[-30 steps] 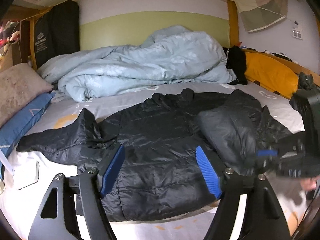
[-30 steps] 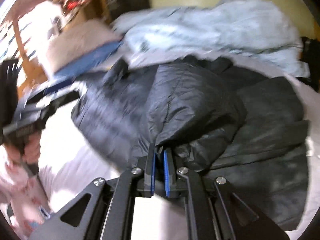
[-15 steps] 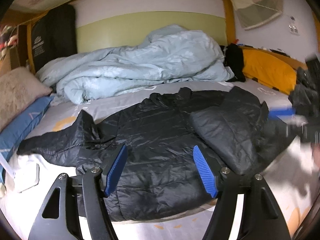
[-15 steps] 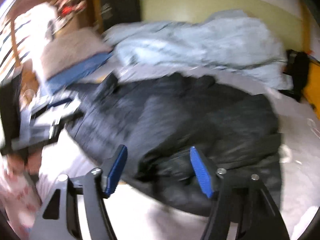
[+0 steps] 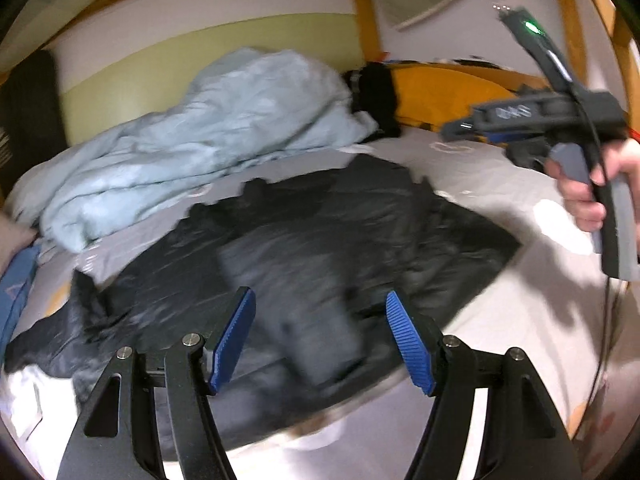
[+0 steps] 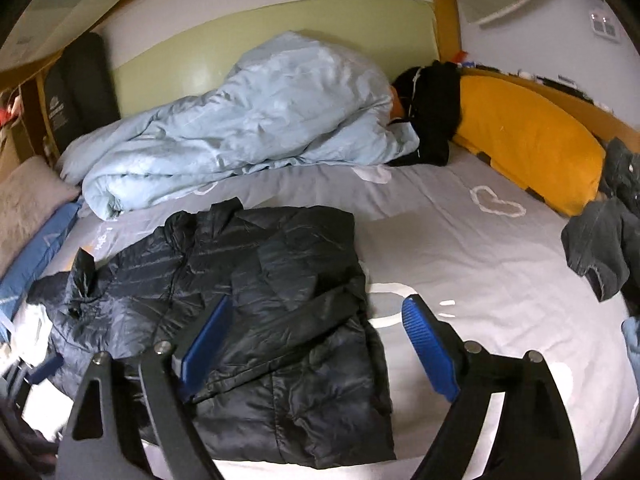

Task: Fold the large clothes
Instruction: 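Grasp the jacket side with the right gripper and fold it over the body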

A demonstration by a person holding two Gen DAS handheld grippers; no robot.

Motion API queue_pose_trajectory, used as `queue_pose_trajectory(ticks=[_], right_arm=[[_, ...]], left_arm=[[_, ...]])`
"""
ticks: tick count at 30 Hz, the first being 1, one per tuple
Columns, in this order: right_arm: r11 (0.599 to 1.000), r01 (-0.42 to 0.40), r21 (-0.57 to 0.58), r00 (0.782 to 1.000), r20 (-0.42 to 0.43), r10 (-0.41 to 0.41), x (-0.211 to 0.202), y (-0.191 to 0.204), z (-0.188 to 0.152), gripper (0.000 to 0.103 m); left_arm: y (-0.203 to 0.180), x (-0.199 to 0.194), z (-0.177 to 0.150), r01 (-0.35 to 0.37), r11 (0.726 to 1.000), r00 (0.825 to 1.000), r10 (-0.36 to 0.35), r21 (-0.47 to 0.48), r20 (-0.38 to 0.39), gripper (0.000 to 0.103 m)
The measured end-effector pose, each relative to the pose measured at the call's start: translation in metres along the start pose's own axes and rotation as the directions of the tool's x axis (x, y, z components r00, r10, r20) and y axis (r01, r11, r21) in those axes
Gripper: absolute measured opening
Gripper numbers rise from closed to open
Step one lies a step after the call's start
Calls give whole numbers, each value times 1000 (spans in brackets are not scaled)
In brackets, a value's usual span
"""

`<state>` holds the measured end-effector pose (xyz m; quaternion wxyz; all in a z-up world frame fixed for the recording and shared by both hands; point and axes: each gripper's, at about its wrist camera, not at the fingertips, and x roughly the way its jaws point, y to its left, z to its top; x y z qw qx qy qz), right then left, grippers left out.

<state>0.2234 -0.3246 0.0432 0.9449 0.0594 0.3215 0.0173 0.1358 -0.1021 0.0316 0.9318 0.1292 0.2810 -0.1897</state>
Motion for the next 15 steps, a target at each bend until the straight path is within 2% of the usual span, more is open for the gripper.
queue_pose_trajectory(ticks=[2, 4, 8, 10, 13, 15], right_arm=[[1000, 0, 5, 1000, -5, 0, 1, -1, 2, 85], [1000, 5, 6, 1000, -7, -5, 1, -2, 2, 85], [1000, 5, 15, 1000, -14, -5, 1, -6, 2, 85], [1000, 0, 23, 1000, -21, 0, 2, -8, 2, 85], [1000, 0, 29, 1000, -31, 1, 4, -9, 2, 85], [1000, -5, 30, 999, -39, 6, 5, -10, 1, 85]], left_arm=[[-13, 10, 5, 41, 999, 999, -41, 7, -26, 56], [-21, 23, 8, 70, 998, 996, -69, -1, -63, 53], [-16, 55, 11, 84, 991, 983, -99, -102, -153, 53], [-9, 70, 10, 64, 986, 978, -93, -153, -187, 53], [-1, 91, 4, 22, 986, 963, -65, -166, -262, 60], [1, 97, 1, 38, 983, 955, -88, -179, -285, 63]])
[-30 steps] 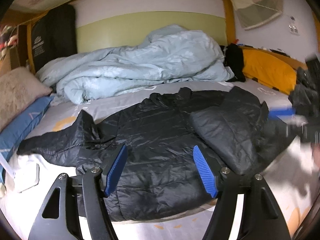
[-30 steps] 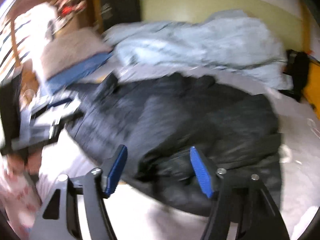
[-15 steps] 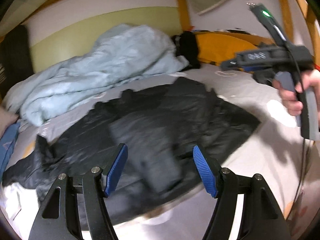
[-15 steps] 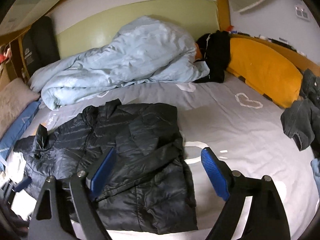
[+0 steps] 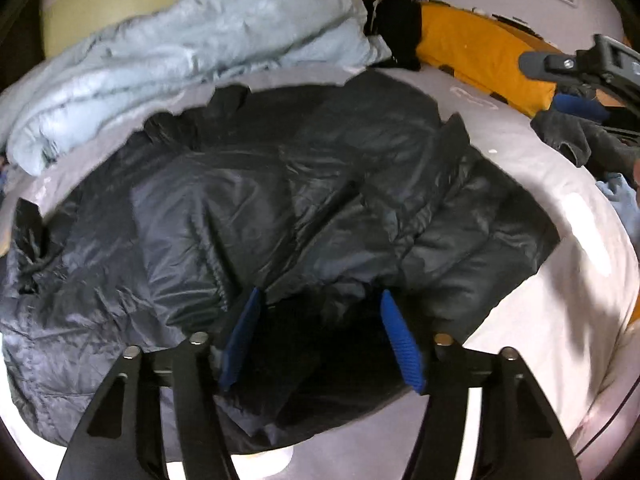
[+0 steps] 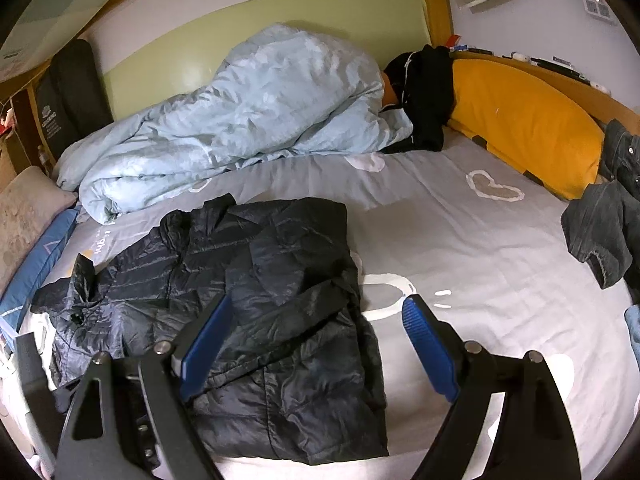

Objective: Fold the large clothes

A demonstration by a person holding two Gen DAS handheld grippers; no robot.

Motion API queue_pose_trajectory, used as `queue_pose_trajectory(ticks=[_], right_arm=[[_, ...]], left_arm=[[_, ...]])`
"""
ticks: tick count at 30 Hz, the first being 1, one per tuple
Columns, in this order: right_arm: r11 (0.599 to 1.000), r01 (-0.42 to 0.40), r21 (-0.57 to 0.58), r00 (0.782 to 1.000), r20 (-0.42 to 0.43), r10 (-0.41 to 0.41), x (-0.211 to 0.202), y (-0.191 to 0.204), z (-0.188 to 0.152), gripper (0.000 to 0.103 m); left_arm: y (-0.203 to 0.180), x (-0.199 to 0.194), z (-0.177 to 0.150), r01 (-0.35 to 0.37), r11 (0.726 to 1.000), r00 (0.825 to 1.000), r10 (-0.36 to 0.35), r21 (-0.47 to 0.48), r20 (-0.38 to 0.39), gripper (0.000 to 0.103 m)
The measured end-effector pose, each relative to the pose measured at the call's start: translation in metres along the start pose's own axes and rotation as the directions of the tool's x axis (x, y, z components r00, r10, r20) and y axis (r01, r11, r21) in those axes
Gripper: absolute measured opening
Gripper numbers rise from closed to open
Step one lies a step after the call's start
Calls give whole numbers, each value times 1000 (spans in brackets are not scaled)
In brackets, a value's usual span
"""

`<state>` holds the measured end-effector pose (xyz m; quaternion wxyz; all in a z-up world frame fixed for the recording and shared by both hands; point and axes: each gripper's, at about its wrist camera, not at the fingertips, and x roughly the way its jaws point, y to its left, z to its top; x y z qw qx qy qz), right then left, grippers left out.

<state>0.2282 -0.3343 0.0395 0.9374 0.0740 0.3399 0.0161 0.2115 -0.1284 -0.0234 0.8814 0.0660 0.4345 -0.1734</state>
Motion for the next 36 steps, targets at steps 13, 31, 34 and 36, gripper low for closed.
queue_pose_trajectory(ticks=[13, 31, 34, 36], right_arm=[[1000, -1, -2, 999, -41, 1, 11, 0, -5, 85], [998, 27, -59, 993, -113, -33, 34, 12, -15, 85], [998, 26, -64, 992, -125, -34, 38, 13, -16, 85], [997, 31, -72, 990, -132, -40, 40, 14, -17, 85]], left_arm=[[61, -22, 17, -189, 981, 978, 192, -48, 87, 5], [224, -32, 68, -563, 786, 791, 602, -254, 108, 2], [222, -35, 77, -584, 771, 777, 622, -254, 101, 5], [223, -27, 76, -595, 765, 778, 625, -246, 62, 8]])
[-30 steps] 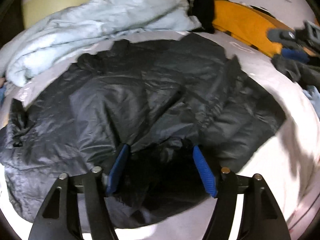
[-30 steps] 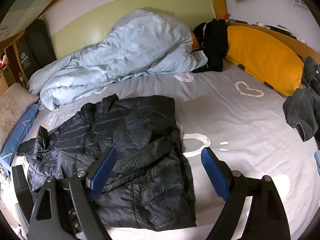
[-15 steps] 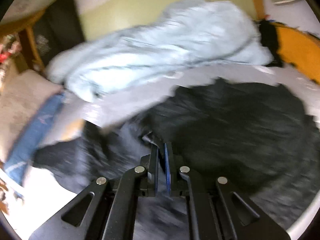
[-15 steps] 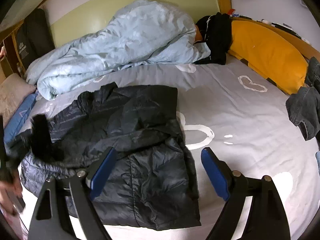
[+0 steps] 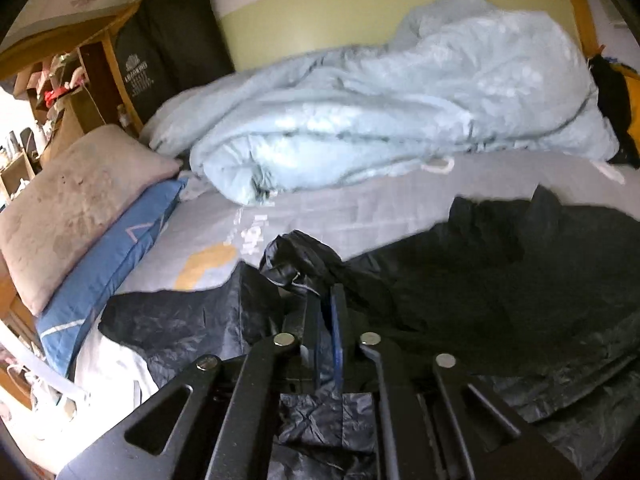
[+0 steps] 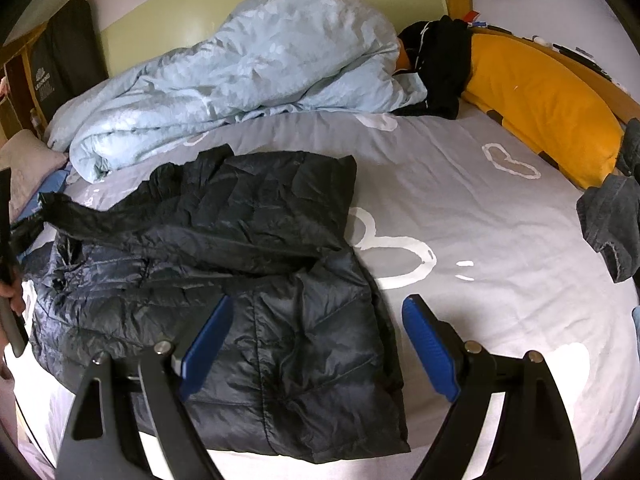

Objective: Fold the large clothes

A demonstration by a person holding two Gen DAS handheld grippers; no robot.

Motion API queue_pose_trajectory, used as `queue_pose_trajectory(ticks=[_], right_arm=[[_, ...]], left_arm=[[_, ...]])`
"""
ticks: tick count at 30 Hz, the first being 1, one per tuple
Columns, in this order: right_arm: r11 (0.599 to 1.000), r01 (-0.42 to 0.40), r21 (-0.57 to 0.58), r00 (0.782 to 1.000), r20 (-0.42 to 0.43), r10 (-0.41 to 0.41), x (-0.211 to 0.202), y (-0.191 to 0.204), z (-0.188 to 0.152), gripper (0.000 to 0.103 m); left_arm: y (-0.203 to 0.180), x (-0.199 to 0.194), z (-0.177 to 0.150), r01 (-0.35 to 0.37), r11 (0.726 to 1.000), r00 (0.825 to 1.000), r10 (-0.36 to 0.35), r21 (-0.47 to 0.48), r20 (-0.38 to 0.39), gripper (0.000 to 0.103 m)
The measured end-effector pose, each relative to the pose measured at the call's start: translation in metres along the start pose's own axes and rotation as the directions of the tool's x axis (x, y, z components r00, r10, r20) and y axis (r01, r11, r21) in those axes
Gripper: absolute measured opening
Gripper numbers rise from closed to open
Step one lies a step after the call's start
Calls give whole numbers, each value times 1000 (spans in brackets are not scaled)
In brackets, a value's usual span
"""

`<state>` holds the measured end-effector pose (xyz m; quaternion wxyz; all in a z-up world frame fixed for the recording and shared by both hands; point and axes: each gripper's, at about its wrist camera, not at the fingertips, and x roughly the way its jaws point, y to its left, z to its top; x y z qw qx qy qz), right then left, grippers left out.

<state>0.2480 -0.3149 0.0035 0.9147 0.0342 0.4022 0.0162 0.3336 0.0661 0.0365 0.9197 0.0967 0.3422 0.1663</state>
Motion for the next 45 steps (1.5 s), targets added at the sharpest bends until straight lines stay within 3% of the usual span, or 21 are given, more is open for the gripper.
queue_pose_trajectory(ticks=[1, 2, 4, 7, 11, 16, 20, 23, 28, 31, 33, 34, 35, 36, 37, 38, 39, 41, 45], right_arm=[[1000, 3, -4, 1000, -2, -3, 1, 1, 0, 85], [1000, 3, -6, 1000, -1, -3, 0, 1, -1, 85], [1000, 1, -10, 1000, 2, -1, -2, 2, -1, 85], [1000, 1, -17, 1000, 19, -1, -5, 3, -1, 85], [1000, 9, -29, 999, 38, -8, -7, 7, -1, 86], [999, 10, -50, 999, 38, -8, -7, 14, -2, 86], [1000, 2, -23, 1000, 29, -1, -8, 7, -6, 86], [999, 7, 37, 1000, 2, -7, -4, -6, -13, 86], [999, 20, 46, 997, -73, -17, 9, -20, -31, 86], [998, -15, 58, 987, -158, 24, 31, -23, -41, 86], [995, -50, 87, 975, -212, 68, 47, -26, -47, 86], [989, -76, 128, 969, -223, 103, 55, -29, -50, 79], [985, -89, 149, 967, -225, 121, 59, -30, -53, 77], [985, -87, 148, 968, -221, 119, 60, -29, -54, 66], [988, -91, 127, 973, -201, 115, 58, -27, -53, 45], [985, -125, 120, 972, -186, 146, 55, -25, -52, 32], [979, -162, 126, 967, -176, 183, 51, -24, -52, 15], [982, -149, 117, 976, -145, 166, 37, -22, -53, 11], [986, -118, 119, 989, -74, 127, -4, -24, -64, 9]], left_arm=[[-3, 5, -2, -4, 1000, 1000, 4, 12, -16, 16], [-6, 8, -6, -13, 1000, 999, 14, 23, -31, 40], [-4, 14, -17, -25, 999, 998, 27, 24, -54, 71], [9, 8, -29, 50, 998, 997, -52, -35, -64, 72], [30, -15, -40, 132, 988, 990, -136, -77, -47, 84], [65, -56, -65, 248, 957, 968, -252, -149, -13, 94], [82, -76, -94, 281, 947, 958, -287, -156, -18, 94], [92, -76, -121, 295, 936, 948, -312, -191, -67, 95], [103, -52, -159, 277, 929, 933, -321, -247, -162, 95], [97, -30, -174, 280, 922, 893, -352, -269, -279, 80], [97, -18, -181, 314, 887, 859, -417, -338, -298, 72], [98, -13, -184, 320, 870, 846, -441, -376, -299, 65], [98, -11, -186, 332, 856, 837, -461, -396, -296, 48], [96, -11, -186, 356, 843, 827, -485, -404, -283, 39], [95, -15, -185, 380, 834, 822, -503, -401, -268, 22], [93, -21, -183, 395, 832, 823, -509, -388, -252, 15], [90, -30, -181, 394, 845, 837, -492, -361, -239, 13], [85, -48, -181, 371, 880, 868, -442, -297, -226, 10], [89, -83, -187, 369, 884, 878, -433, -288, -205, 9]])
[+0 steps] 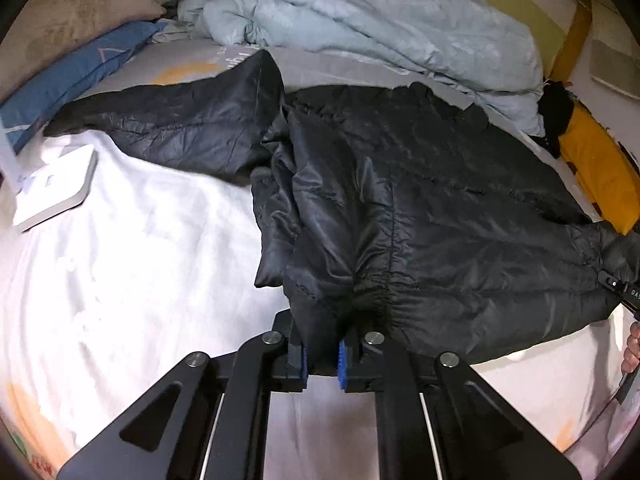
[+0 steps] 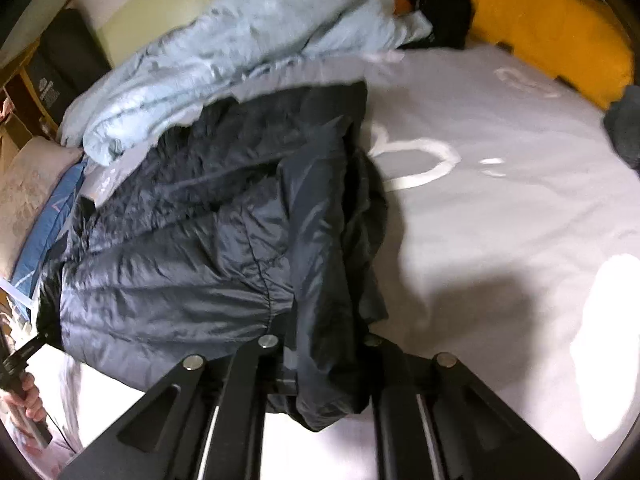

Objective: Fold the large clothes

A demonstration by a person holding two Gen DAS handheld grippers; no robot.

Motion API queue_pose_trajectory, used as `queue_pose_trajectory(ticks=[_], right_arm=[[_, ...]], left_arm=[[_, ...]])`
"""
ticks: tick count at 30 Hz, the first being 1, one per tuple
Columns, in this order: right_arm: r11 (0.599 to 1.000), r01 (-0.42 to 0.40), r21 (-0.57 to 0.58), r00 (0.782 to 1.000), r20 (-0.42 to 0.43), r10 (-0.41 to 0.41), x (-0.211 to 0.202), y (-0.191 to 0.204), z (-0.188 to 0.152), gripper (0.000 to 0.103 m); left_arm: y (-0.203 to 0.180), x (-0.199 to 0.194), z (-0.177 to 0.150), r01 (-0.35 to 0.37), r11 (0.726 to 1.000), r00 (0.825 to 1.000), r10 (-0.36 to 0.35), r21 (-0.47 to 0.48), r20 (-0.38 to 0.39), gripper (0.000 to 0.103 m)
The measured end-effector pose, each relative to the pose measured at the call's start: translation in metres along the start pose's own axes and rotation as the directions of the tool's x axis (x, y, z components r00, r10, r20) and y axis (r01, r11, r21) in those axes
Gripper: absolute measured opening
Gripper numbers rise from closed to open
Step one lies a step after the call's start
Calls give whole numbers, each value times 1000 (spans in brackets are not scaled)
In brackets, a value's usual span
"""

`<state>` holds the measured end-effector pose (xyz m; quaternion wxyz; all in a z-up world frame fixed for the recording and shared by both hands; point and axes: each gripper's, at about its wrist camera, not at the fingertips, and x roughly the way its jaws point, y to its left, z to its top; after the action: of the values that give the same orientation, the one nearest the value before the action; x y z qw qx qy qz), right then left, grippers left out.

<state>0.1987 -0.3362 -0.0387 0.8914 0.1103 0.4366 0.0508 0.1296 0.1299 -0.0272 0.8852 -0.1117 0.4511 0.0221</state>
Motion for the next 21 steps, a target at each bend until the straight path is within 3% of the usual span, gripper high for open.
queue_pose_trajectory(ticks=[5, 9, 14, 16, 17, 21], right_arm=[[999, 22, -28, 999, 42, -21, -38, 4, -33, 9], [987, 109, -116, 991, 88, -99, -46, 19, -48, 11], [975, 189, -118, 974, 148, -171, -54, 9, -41, 21], [972, 210, -101, 965, 182, -189, -59, 7, -39, 29], [971, 217, -99, 961, 197, -194, -63, 8, -40, 31], [956, 272, -107, 921, 317, -226, -80, 15, -40, 66]], left_arm=[[2, -29, -29, -20, 1000, 1000, 20, 2, 8, 9], [0, -35, -43, -11, 1000, 1000, 11, 23, 20, 10], [-6, -47, -43, -93, 993, 989, 84, 75, 122, 25], [-7, -53, -42, -102, 991, 983, 88, 83, 158, 32], [-7, -57, -40, -98, 992, 981, 83, 82, 177, 40], [-6, -73, -34, -94, 992, 964, 69, 87, 257, 50]])
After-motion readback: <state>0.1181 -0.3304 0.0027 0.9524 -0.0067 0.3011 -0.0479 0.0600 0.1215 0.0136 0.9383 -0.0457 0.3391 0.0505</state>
